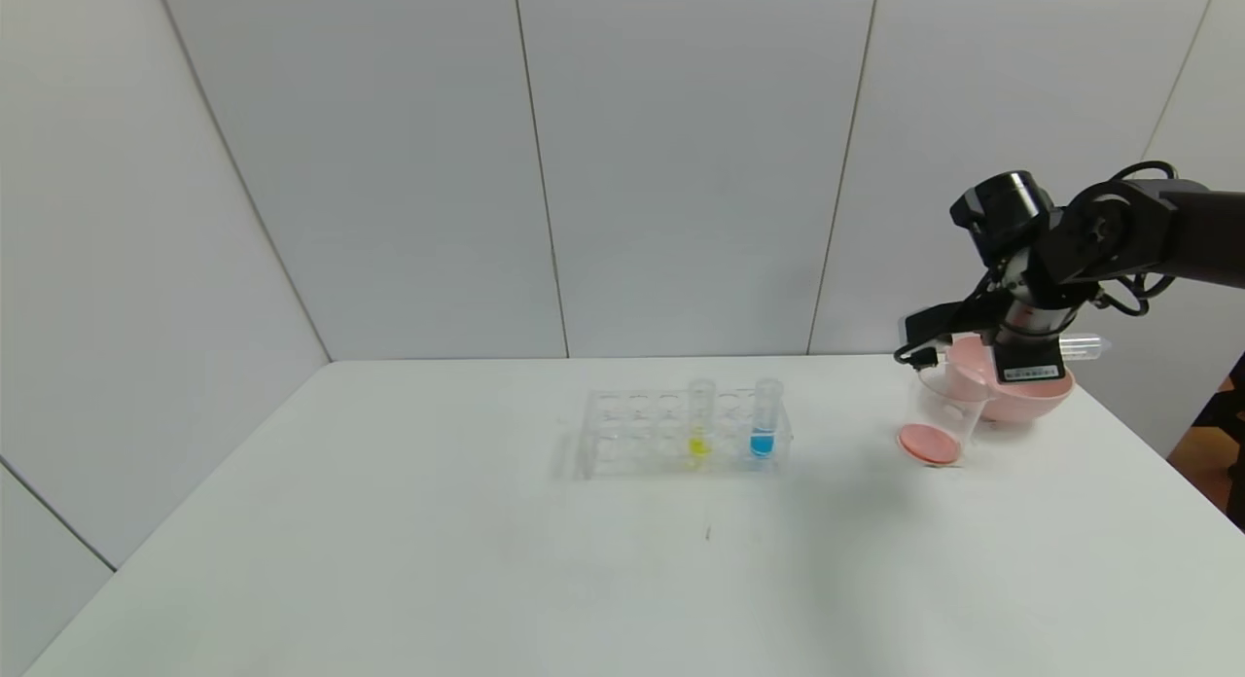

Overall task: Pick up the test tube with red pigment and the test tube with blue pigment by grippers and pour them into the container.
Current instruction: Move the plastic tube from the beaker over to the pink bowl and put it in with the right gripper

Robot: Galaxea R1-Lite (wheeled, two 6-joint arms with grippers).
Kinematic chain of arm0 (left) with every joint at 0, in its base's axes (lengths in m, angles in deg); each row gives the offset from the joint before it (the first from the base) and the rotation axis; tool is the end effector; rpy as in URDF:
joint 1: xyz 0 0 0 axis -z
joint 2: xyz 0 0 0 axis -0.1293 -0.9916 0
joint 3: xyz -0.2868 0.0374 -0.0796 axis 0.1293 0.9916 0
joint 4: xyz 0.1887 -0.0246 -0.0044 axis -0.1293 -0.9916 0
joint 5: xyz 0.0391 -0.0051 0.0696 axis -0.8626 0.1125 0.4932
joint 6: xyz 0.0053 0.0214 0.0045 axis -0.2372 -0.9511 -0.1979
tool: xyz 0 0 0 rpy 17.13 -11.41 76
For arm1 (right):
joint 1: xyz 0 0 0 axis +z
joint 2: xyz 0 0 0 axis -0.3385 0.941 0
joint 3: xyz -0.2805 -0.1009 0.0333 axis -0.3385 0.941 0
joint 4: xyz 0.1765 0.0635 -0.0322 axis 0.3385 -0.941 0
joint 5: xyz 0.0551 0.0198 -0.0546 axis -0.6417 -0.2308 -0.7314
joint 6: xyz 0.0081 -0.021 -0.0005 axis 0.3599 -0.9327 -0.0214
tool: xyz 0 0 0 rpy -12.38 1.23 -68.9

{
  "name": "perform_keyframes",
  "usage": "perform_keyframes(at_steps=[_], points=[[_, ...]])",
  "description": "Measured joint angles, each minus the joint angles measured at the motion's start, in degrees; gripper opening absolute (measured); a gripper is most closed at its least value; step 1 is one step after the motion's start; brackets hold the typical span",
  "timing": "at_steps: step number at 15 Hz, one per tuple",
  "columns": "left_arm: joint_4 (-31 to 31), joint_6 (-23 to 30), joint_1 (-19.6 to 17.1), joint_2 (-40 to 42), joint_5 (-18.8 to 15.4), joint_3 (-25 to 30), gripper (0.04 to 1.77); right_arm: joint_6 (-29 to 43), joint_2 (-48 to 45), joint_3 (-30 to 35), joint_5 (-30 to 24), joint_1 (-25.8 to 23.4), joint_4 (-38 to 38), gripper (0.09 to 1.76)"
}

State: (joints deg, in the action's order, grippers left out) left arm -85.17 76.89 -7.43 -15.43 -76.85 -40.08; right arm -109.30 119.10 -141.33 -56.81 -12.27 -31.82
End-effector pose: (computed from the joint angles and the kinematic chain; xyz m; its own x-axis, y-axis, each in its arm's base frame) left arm -0.0227 0.0000 0.0755 1.0000 0.0000 -0.0013 0.0000 1.0000 0.0005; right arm 0.4181 0.0433 0.2066 0.5823 -0.4486 -0.6780 -0.7326 0.0721 -0.6769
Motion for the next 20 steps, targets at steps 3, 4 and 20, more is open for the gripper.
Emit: perform_keyframes(at_steps=[3,4,20], points=[[0.0,0.0,0.0,0.0,0.0,0.0,1.76,-0.2,-0.2,0.0,0.0,0.1,0.0,0.49],[0.0,0.0,0.0,0.0,0.0,0.0,1.76,-0.3,-0.2,0.0,0.3,0.1,-0.1,0.49],[0.0,0.0,0.0,0.0,0.0,0.0,1.76,33.4,-4.2,0.0,-36.3,-6.8,17.2,0.49]])
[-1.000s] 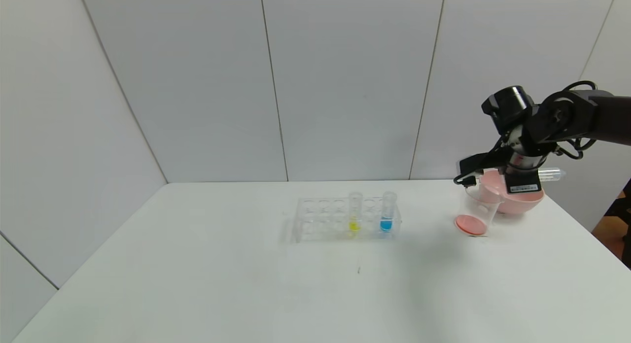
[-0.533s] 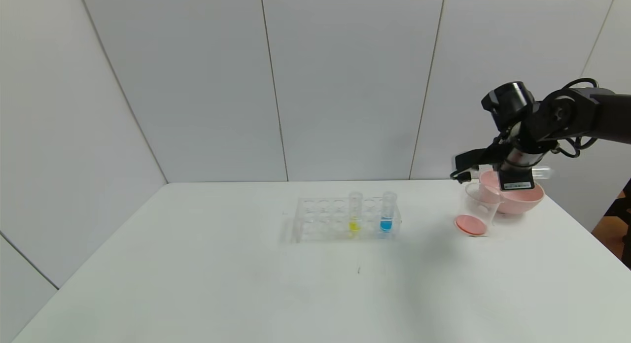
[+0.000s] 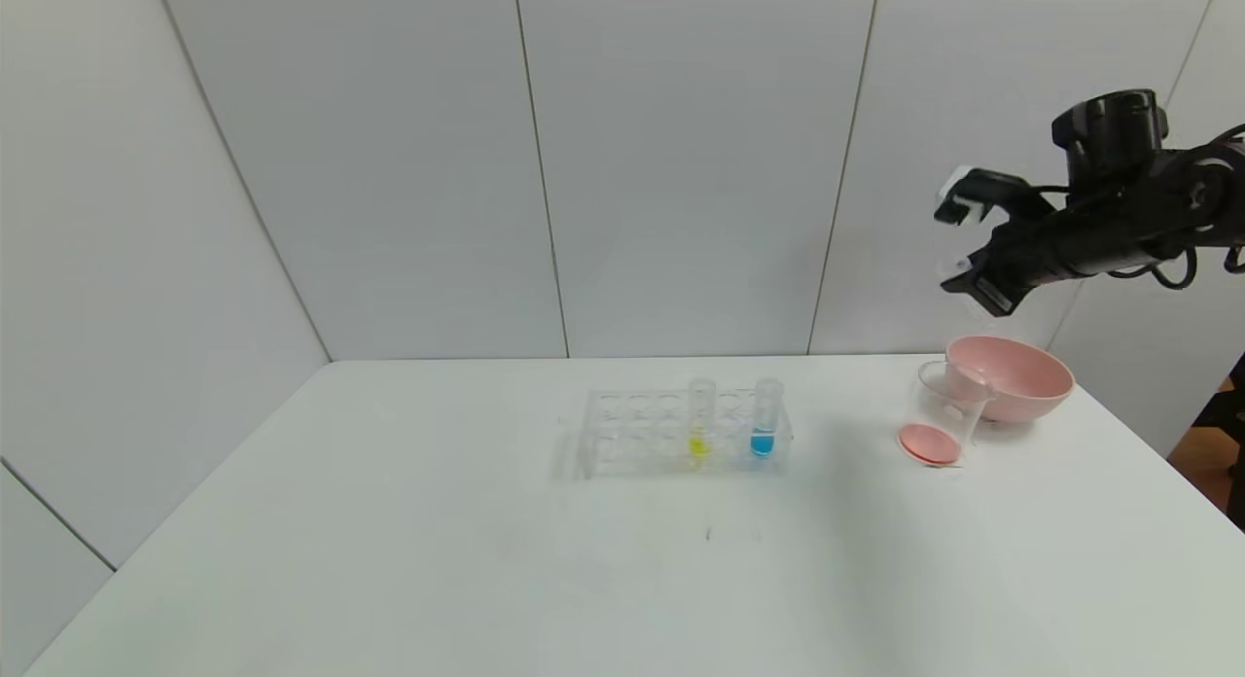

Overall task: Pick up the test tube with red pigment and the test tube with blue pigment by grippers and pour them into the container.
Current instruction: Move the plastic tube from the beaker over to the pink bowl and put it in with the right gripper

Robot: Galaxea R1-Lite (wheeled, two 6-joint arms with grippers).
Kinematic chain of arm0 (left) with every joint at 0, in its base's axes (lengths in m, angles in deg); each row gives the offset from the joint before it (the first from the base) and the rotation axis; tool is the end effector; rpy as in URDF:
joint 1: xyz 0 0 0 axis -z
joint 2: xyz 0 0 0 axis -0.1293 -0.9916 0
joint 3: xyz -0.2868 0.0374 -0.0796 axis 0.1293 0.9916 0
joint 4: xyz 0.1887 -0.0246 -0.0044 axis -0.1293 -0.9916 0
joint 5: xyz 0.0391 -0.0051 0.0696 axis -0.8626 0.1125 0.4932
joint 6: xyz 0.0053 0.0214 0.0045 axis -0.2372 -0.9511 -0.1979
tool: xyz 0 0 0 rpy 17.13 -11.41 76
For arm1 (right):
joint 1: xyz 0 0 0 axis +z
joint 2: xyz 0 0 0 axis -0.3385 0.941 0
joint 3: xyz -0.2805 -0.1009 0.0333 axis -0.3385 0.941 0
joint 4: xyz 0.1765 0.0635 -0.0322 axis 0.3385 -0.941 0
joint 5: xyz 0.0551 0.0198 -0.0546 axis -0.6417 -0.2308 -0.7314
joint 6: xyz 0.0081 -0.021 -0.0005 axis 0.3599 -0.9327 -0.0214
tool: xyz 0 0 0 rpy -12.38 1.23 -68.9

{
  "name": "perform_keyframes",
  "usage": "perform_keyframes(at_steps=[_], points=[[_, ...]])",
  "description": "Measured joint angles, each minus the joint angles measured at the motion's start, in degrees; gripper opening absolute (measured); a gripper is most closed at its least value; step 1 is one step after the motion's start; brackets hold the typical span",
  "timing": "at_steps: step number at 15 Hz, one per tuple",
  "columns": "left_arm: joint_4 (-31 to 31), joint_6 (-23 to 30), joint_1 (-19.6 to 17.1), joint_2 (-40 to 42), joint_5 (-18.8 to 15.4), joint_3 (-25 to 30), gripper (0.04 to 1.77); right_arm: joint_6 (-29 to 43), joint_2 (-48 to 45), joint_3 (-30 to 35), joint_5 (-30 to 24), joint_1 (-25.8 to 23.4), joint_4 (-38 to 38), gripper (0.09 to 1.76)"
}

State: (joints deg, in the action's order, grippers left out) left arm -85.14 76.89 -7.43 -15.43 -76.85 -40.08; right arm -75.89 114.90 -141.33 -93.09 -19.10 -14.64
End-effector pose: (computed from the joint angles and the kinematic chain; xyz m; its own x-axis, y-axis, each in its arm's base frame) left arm -0.0227 0.0000 0.0756 1.0000 0.0000 -0.0008 0.0000 1.0000 0.0005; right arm 0.4256 0.0070 0.2579 0.8511 0.0954 -0.5163 -0.4278 0.6959 -0.5768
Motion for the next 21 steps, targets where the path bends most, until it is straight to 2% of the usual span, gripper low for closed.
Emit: perform_keyframes(at_steps=[2,4,6,9,11,17,19,21], points=[[0.0,0.0,0.0,0.0,0.0,0.0,1.76,14.2,-1.4,0.2,-3.0,-0.3,4.1,0.49],[0.0,0.0,0.0,0.0,0.0,0.0,1.76,26.3,-4.0,1.4,-6.9,-0.4,4.8,0.49],[0.0,0.0,0.0,0.0,0.0,0.0,1.76,33.9,-7.0,4.2,-8.1,-1.3,5.5,0.49],[0.0,0.0,0.0,0.0,0.0,0.0,1.76,37.6,-10.0,8.1,-7.8,-6.1,9.4,0.49],[0.0,0.0,0.0,0.0,0.0,0.0,1.76,39.2,-11.3,13.6,-8.3,-9.2,16.6,0.49],[0.0,0.0,0.0,0.0,0.0,0.0,1.76,40.3,-13.3,36.2,-14.7,-18.3,41.1,0.49],[0.0,0.0,0.0,0.0,0.0,0.0,1.76,40.5,-12.0,41.1,-15.0,-20.0,47.4,0.49],[0.0,0.0,0.0,0.0,0.0,0.0,1.76,41.4,-9.8,42.6,-15.1,-21.0,50.9,0.49]])
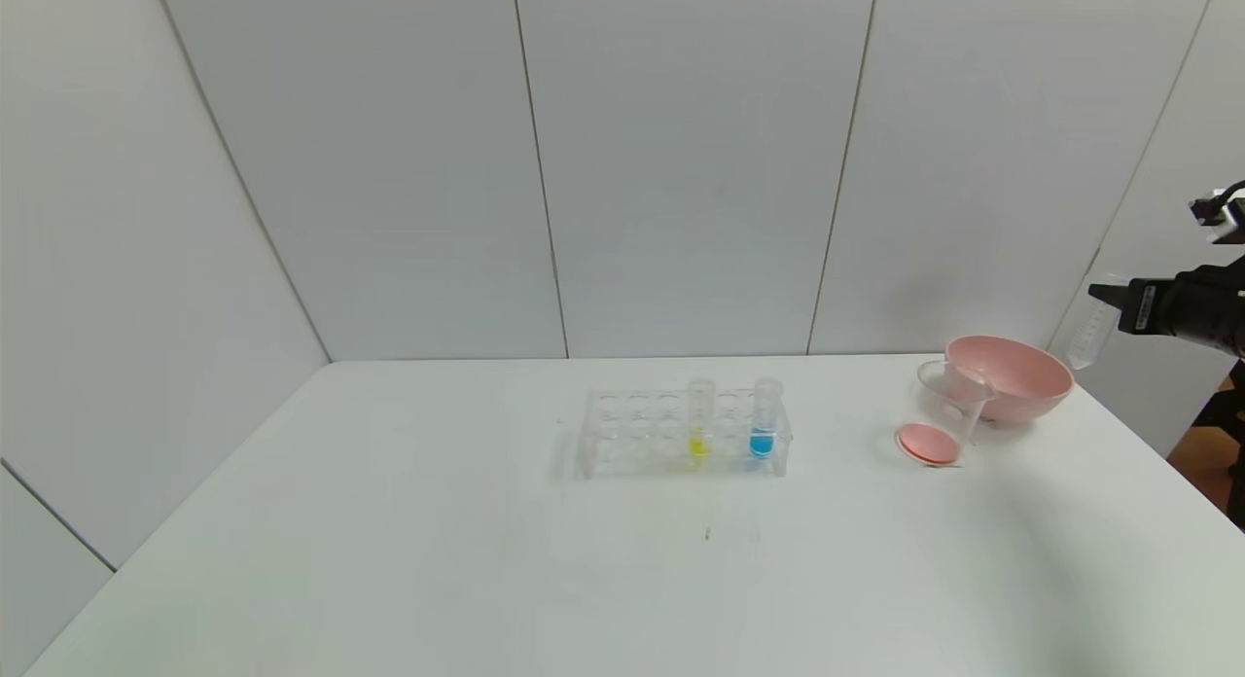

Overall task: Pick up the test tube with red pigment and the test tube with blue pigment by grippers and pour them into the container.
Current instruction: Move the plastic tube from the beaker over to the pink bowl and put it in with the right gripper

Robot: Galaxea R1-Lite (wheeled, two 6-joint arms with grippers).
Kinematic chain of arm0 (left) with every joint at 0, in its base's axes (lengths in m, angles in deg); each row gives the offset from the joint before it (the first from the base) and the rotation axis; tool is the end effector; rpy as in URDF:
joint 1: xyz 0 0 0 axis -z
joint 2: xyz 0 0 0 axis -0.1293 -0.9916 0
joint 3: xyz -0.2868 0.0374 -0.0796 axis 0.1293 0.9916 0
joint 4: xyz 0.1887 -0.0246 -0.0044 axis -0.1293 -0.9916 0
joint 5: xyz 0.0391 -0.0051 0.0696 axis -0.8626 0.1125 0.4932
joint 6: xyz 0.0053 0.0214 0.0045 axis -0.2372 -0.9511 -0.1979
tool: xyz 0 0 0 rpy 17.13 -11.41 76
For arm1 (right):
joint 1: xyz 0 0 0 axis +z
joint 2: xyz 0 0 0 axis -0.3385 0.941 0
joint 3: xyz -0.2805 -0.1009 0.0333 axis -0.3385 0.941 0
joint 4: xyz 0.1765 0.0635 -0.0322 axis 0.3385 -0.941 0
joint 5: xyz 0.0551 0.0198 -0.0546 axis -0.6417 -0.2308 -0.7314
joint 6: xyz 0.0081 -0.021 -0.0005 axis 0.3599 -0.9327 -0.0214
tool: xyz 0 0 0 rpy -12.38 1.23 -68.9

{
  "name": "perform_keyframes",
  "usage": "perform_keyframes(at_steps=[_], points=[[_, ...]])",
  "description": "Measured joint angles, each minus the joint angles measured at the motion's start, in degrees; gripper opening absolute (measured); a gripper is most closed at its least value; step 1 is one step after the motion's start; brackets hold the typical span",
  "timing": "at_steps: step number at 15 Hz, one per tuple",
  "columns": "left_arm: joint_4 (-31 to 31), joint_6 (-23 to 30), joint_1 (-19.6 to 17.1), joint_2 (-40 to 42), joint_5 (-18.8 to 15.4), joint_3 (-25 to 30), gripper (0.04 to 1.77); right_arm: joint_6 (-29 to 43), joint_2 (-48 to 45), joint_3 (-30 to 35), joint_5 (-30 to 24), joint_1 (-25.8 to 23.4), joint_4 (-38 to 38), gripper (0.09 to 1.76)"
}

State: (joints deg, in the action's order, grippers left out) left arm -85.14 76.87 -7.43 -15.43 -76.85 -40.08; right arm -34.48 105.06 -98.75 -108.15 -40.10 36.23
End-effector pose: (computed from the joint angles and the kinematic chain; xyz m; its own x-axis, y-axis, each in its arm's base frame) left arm -0.0227 0.0000 0.0756 1.0000 0.0000 -0.0008 0.0000 1.0000 0.0009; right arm 0.3694 -0.1286 0.2037 0.9771 0.0021 -0.2127 0.0003 0.9999 0.0112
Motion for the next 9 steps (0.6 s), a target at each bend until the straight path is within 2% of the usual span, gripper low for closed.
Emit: perform_keyframes(at_steps=[9], points=[[0.0,0.0,0.0,0.0,0.0,0.0,1.76,1.4,8.3,-5.1,-0.1,1.0,1.7,0.49]])
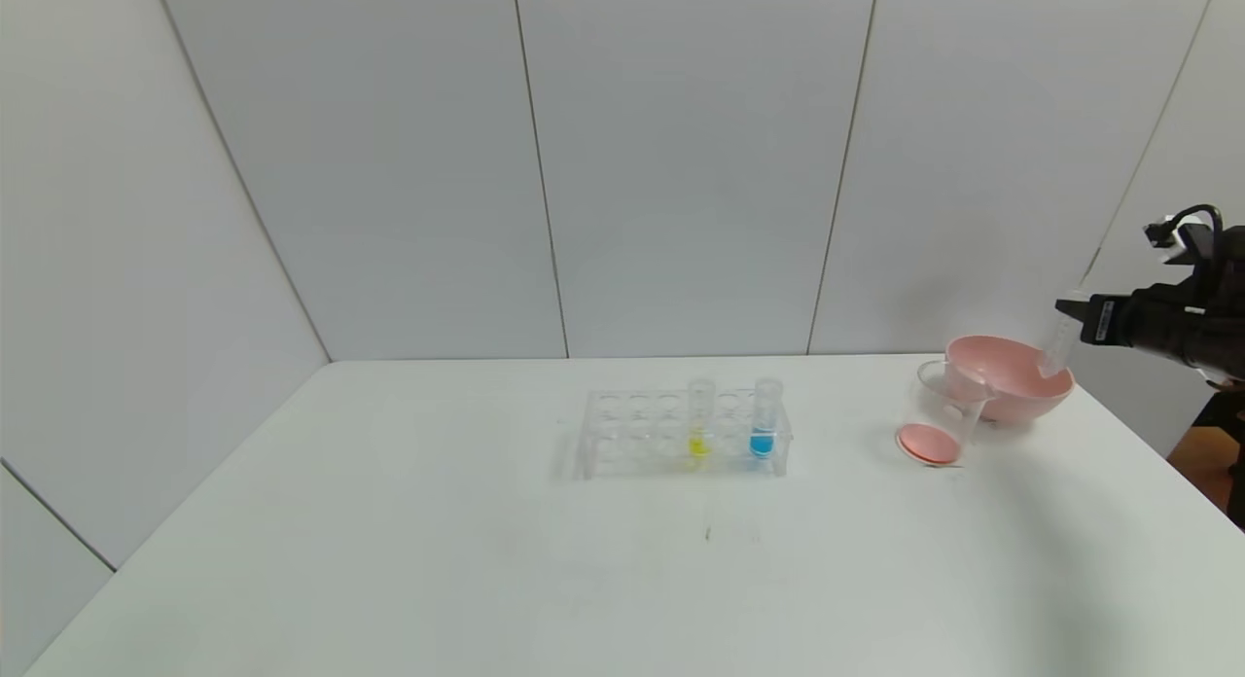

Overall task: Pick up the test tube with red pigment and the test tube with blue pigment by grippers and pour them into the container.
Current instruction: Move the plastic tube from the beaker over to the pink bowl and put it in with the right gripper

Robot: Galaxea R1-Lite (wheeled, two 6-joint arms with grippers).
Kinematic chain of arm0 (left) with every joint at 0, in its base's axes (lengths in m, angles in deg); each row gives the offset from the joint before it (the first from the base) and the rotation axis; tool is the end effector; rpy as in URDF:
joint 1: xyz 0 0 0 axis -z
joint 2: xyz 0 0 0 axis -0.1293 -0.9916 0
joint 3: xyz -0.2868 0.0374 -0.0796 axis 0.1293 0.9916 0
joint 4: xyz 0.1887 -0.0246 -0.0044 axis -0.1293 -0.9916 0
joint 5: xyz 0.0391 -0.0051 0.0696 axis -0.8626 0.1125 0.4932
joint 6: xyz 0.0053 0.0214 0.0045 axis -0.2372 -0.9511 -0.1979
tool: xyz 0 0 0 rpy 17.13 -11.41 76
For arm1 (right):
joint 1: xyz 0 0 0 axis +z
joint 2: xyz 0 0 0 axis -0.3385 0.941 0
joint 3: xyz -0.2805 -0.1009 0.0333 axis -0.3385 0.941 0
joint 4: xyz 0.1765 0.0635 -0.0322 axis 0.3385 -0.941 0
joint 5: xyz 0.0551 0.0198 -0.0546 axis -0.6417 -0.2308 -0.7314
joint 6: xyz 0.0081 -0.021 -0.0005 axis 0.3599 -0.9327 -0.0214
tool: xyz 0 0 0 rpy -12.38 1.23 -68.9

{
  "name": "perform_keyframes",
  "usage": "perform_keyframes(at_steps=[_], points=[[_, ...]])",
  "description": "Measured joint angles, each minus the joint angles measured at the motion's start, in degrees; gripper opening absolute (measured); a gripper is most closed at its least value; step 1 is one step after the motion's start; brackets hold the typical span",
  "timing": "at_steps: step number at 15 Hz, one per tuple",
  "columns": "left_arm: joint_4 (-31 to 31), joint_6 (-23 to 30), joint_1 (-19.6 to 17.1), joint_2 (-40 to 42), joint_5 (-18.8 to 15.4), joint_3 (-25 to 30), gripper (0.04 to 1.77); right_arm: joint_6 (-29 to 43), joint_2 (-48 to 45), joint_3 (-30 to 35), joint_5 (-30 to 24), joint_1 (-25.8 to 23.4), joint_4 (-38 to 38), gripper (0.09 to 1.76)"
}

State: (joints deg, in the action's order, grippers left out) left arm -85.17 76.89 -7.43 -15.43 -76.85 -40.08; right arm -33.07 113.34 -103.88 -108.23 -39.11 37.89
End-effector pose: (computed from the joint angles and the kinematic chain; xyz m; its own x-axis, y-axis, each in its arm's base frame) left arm -0.0227 0.0000 0.0755 1.0000 0.0000 -0.0013 0.0000 1.0000 0.0005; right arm 0.4049 -0.1338 0.1724 0.9714 0.0223 -0.2363 -0.0121 0.9989 0.0444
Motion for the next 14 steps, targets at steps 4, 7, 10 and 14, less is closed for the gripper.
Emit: perform_keyframes(at_steps=[4,7,10,14], points=[[0.0,0.0,0.0,0.0,0.0,0.0,1.76,0.0,2.1,-1.6,0.0,0.9,0.1,0.49],[0.0,0.0,0.0,0.0,0.0,0.0,1.76,-0.1,2.5,-2.1,-0.1,1.2,0.1,0.49],[0.0,0.0,0.0,0.0,0.0,0.0,1.76,-0.2,2.6,-2.2,-0.2,1.2,0.1,0.49],[0.0,0.0,0.0,0.0,0.0,0.0,1.76,-0.1,2.7,-2.2,-0.3,1.3,1.3,0.91]])
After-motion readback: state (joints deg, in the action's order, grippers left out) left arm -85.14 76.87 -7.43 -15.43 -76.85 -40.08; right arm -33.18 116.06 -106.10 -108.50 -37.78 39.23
